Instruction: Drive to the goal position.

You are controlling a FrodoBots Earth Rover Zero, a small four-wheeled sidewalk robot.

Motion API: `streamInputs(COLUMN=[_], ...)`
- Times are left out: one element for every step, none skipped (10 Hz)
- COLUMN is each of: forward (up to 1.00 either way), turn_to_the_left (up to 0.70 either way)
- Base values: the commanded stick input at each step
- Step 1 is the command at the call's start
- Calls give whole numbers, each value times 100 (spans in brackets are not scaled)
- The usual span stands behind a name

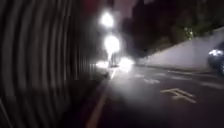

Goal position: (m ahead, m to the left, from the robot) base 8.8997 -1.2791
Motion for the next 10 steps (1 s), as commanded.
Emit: streamInputs(forward=[45, 45, 45, 45, 45, 45, 45, 45, 45, 45], turn_to_the_left=[0, 0, 0, 0, 0, 0, 0, 0, 0, 0])
